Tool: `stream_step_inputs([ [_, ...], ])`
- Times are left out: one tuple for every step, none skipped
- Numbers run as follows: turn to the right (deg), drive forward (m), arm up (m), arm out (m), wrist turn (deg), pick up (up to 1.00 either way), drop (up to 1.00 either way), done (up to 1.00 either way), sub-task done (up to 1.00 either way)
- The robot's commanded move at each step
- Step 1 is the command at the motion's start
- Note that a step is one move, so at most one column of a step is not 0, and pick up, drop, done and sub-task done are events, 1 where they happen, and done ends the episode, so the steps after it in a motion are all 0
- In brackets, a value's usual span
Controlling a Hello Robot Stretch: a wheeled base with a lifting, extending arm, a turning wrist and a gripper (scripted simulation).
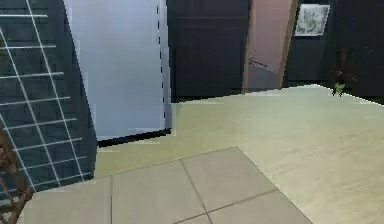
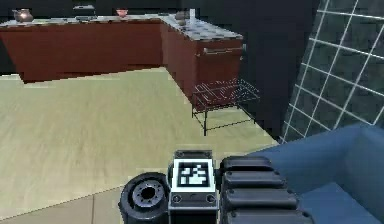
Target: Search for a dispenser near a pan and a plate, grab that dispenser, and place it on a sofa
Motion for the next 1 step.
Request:
stream_step_inputs([
  [-45.0, 0.00, 0.00, 0.00, 0.0, 0.00, 0.00, 0.00, 0.00],
])
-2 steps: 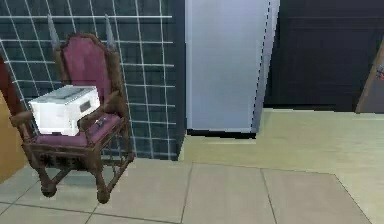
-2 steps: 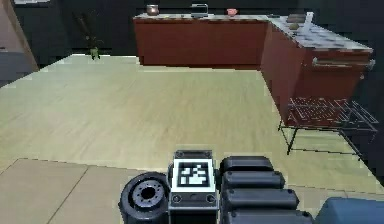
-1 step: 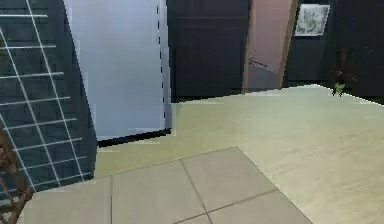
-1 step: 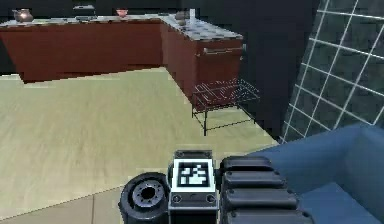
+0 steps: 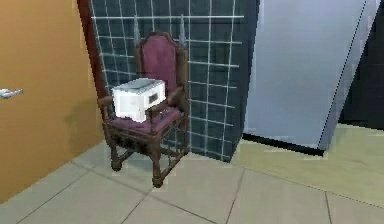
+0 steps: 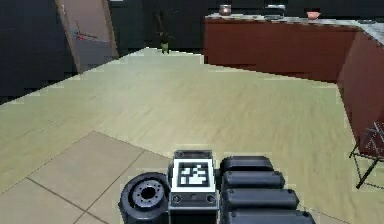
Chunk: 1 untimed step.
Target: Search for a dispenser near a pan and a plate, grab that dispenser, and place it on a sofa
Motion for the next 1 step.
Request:
stream_step_inputs([
  [-45.0, 0.00, 0.00, 0.00, 0.0, 0.00, 0.00, 0.00, 0.00],
])
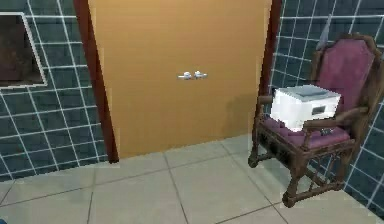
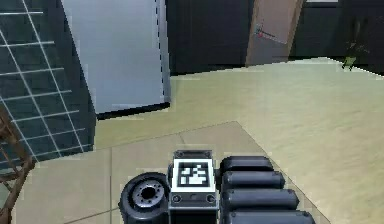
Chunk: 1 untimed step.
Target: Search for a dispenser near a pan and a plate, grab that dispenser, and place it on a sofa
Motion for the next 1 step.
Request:
stream_step_inputs([
  [-42.0, 0.00, 0.00, 0.00, 0.0, 0.00, 0.00, 0.00, 0.00],
])
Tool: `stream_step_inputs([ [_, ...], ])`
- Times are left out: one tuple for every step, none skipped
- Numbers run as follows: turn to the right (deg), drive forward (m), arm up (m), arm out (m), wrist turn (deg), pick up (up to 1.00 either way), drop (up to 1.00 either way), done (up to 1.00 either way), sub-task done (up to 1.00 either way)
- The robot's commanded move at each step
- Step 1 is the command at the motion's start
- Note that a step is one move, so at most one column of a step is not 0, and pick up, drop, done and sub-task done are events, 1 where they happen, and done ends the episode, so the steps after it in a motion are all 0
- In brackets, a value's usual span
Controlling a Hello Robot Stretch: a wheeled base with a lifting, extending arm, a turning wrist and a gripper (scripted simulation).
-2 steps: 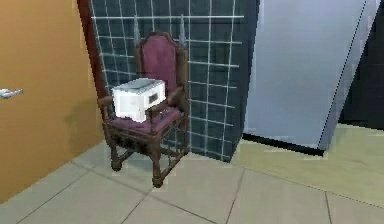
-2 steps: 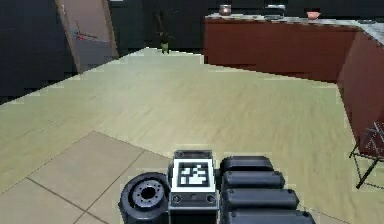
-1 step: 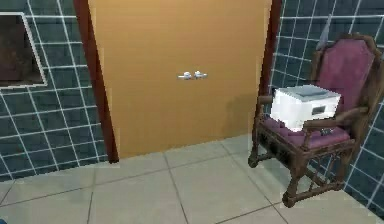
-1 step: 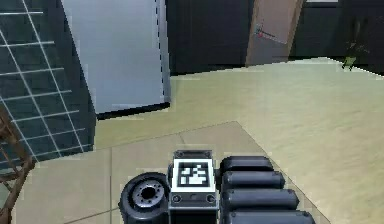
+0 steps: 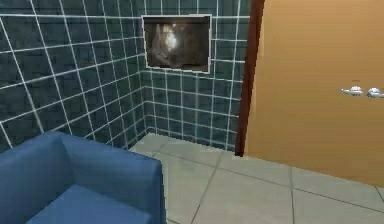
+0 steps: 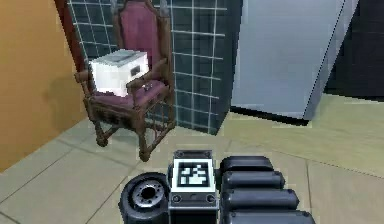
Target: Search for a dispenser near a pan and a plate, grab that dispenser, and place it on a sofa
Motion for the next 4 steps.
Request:
stream_step_inputs([
  [45.0, 0.00, 0.00, 0.00, 0.0, 0.00, 0.00, 0.00, 0.00],
  [45.0, 0.00, 0.00, 0.00, 0.0, 0.00, 0.00, 0.00, 0.00],
  [45.0, 0.00, 0.00, 0.00, 0.0, 0.00, 0.00, 0.00, 0.00],
  [9.0, 0.00, 0.00, 0.00, 0.0, 0.00, 0.00, 0.00, 0.00],
])
